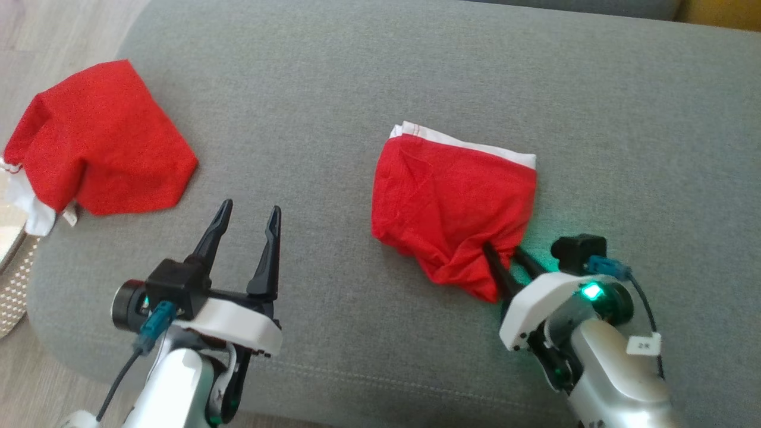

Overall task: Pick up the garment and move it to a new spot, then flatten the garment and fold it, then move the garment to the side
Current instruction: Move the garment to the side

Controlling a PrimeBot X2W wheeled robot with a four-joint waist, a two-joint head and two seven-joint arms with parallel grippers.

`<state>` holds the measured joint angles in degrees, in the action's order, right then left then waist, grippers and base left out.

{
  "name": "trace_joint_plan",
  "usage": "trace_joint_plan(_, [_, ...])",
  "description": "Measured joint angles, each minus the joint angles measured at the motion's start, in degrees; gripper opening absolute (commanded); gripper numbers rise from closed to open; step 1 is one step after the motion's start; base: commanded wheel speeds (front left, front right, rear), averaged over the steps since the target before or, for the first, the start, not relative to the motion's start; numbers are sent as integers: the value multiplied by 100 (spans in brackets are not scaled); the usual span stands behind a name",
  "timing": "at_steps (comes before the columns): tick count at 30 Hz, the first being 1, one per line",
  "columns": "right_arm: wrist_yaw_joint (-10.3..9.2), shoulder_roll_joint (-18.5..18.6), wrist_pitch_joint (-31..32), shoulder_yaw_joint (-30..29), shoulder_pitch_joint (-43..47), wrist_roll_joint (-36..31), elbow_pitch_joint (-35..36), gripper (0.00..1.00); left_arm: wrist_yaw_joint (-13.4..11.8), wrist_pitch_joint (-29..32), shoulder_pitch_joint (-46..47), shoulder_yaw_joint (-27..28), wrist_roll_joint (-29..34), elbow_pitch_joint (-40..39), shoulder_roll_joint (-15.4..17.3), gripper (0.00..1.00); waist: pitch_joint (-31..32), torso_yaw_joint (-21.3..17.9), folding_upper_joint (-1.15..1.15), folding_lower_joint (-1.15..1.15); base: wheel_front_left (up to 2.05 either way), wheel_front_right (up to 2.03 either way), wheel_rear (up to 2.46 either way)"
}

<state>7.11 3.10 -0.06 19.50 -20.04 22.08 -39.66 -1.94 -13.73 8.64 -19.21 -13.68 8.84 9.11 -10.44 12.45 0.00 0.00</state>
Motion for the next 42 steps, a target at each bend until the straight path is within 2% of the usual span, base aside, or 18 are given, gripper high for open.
trace_joint_plan(6, [0,-9,-54,288,-213,14,-211,0,-1,-48,20,25,0,44,3,100,6,-192,0,0,0,0,0])
trace_joint_plan(13, [0,86,-30,338,-458,-632,-294,0,-4,-51,23,64,52,-119,15,100,-17,-692,0,0,0,0,0])
trace_joint_plan(21, [0,892,292,103,-706,-815,-29,0,-3,-56,60,44,52,-327,43,100,-161,-1483,0,0,0,0,0])
trace_joint_plan(26, [0,1464,526,-63,-1223,-854,59,0,40,-47,280,22,108,-439,125,100,-369,-1960,0,0,0,0,0])
trace_joint_plan(33, [0,2309,895,134,-2154,-836,54,0,97,53,699,-23,201,-658,243,100,-930,-2292,0,1,0,0,0])
trace_joint_plan(42, [0,3004,1116,190,-2927,-461,-121,0,143,138,946,-25,254,-832,382,100,-1543,-2511,0,1,0,0,0])
